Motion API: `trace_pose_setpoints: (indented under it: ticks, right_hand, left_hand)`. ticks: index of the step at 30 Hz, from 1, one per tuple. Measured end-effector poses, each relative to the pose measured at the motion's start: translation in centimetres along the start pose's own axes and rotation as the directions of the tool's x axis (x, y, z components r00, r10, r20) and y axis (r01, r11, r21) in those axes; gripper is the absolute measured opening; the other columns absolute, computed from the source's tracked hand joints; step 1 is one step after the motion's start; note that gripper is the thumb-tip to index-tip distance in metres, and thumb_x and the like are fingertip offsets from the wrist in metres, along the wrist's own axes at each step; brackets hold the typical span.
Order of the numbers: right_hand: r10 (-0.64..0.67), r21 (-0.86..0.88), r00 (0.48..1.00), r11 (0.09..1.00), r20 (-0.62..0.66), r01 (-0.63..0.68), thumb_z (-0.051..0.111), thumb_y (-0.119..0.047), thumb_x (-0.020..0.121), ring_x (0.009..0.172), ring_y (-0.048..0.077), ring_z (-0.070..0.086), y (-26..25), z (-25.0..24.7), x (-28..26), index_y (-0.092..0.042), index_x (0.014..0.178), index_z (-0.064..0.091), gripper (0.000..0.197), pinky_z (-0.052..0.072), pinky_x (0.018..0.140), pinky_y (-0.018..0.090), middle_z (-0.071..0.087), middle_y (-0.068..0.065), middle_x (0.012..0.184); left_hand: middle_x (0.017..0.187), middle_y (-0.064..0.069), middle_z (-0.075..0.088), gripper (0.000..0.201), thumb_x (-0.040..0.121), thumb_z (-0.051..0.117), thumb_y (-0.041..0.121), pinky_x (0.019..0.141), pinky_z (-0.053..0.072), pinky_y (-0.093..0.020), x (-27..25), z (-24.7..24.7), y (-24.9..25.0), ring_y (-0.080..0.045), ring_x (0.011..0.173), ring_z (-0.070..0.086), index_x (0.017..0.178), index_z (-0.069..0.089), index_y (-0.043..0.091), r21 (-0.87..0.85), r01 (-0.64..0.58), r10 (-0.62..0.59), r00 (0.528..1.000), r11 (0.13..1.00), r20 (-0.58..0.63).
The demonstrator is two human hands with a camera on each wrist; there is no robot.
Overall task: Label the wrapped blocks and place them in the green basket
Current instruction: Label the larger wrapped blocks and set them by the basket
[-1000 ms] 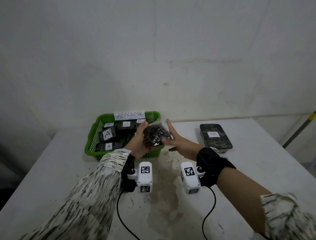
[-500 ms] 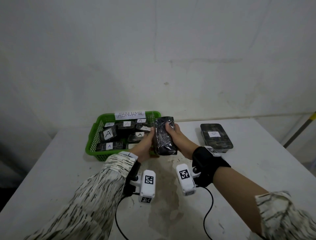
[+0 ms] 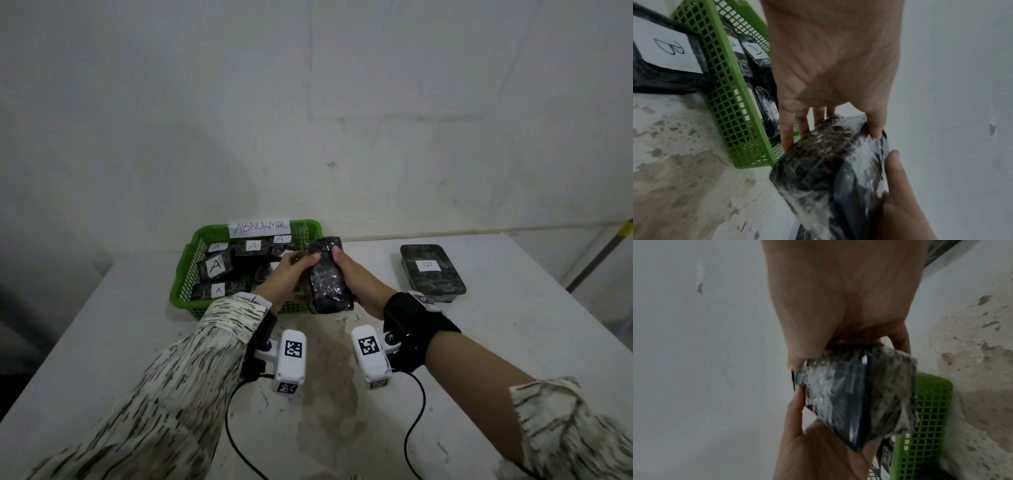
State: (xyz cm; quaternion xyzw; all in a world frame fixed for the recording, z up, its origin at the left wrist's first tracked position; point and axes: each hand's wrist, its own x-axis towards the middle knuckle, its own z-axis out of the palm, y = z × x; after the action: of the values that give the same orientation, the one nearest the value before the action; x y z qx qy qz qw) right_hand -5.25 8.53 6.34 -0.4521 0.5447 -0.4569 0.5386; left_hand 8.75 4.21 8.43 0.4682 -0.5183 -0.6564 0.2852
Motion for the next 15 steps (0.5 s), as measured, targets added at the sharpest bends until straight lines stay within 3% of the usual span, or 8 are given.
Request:
trace_pose_setpoints:
  ticks: [3, 6, 10, 13, 15]
  right_hand:
    - [0.011, -0.005, 0.999, 1.0, 0.04, -0.011, 0.047, -0.041, 0.098, 0.114, 0.016, 0.062, -0.7, 0.1, -0.4, -0.026, 0.138, 0.043, 0.043, 0.05, 0.099, 0.038, 0.062, 0.0, 0.129]
    - [-0.009, 0.048, 1.0, 0.999, -0.011, 0.009, 0.048, -0.032, 0.099, 0.111, 0.019, 0.063, -1.2, 0.2, -0.4, -0.02, 0.136, 0.046, 0.039, 0.052, 0.095, 0.037, 0.062, 0.006, 0.129]
    - [0.026, 0.055, 1.0, 0.998, -0.001, -0.026, 0.05, -0.04, 0.097, 0.111, 0.021, 0.064, -1.2, 0.4, -0.4, -0.026, 0.134, 0.047, 0.041, 0.051, 0.096, 0.047, 0.063, 0.003, 0.128]
    - [0.062, -0.018, 0.996, 0.998, 0.063, -0.061, 0.053, -0.043, 0.095, 0.112, 0.021, 0.062, -1.3, 0.3, -0.6, -0.035, 0.136, 0.041, 0.044, 0.051, 0.091, 0.042, 0.063, -0.003, 0.125]
    - [0.069, -0.019, 0.995, 0.997, 0.068, -0.068, 0.057, -0.035, 0.094, 0.11, 0.023, 0.062, -1.4, 0.1, -0.7, -0.032, 0.136, 0.042, 0.045, 0.05, 0.086, 0.039, 0.064, -0.001, 0.122]
  left_hand:
    - [0.107, -0.002, 0.058, 0.049, 0.092, 0.054, 0.037, 0.077, 0.053, -0.038, 0.1, -0.4, 0.2, -0.019, 0.093, 0.059, 0.134, 0.038, 0.016, -0.038, -0.016, 0.015, 1.0, 0.999, -0.018]
    - [0.114, -0.004, 0.059, 0.046, 0.093, 0.053, 0.038, 0.075, 0.053, -0.037, 0.1, -0.4, 0.1, -0.018, 0.095, 0.059, 0.133, 0.044, 0.018, -0.059, -0.015, 0.017, 0.999, 0.998, 0.03]
    - [0.108, -0.001, 0.06, 0.039, 0.094, 0.052, 0.029, 0.075, 0.052, -0.036, 0.0, -0.2, 0.1, -0.015, 0.093, 0.059, 0.132, 0.045, 0.018, -0.106, -0.034, 0.037, 0.999, 0.994, 0.027]
    - [0.103, 0.001, 0.063, 0.031, 0.096, 0.049, 0.028, 0.072, 0.052, -0.033, 0.1, -0.2, 0.1, -0.014, 0.089, 0.061, 0.126, 0.048, 0.019, -0.15, -0.063, 0.066, 0.998, 0.987, 0.013]
    - [0.109, 0.0, 0.064, 0.034, 0.096, 0.049, 0.032, 0.07, 0.053, -0.034, 0.1, -0.3, 0.1, -0.015, 0.091, 0.063, 0.128, 0.049, 0.021, -0.157, -0.067, 0.07, 0.998, 0.985, 0.011]
